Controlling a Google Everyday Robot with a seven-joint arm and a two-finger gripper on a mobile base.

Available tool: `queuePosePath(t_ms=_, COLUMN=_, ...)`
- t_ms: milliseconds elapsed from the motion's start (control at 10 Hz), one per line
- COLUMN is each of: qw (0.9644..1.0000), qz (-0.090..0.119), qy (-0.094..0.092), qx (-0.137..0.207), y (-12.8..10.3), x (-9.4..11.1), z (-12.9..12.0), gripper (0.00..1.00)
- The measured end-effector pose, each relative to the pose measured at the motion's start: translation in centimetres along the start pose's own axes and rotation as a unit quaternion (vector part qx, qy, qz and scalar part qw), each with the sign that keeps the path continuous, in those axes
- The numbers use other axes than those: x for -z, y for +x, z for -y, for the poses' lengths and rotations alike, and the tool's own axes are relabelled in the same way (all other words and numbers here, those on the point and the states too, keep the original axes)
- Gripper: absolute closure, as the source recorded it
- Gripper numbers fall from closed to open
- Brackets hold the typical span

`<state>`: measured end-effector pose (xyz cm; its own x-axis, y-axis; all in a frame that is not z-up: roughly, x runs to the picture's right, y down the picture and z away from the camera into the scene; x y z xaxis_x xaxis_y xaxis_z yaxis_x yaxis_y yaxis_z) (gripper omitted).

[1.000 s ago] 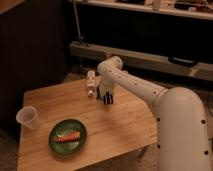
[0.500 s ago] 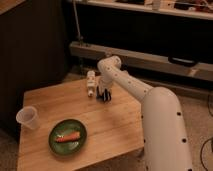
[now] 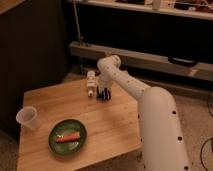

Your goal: Place the eraser on the white sponge

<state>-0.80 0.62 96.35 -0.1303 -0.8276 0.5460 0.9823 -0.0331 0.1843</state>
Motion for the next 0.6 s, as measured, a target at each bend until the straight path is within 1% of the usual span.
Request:
queuePosePath(t_ms=400, qw=0.9999, qz=0.01, qy=-0.005, qx=0.005, y=-0.5, x=1.4, z=0.6, gripper=1.0)
queuePosePath(t_ms=600, qw=0.9998, qz=0.019, qy=-0.002, qx=0.01, y=-1.3, x=1.0, z=1.0, gripper=1.0)
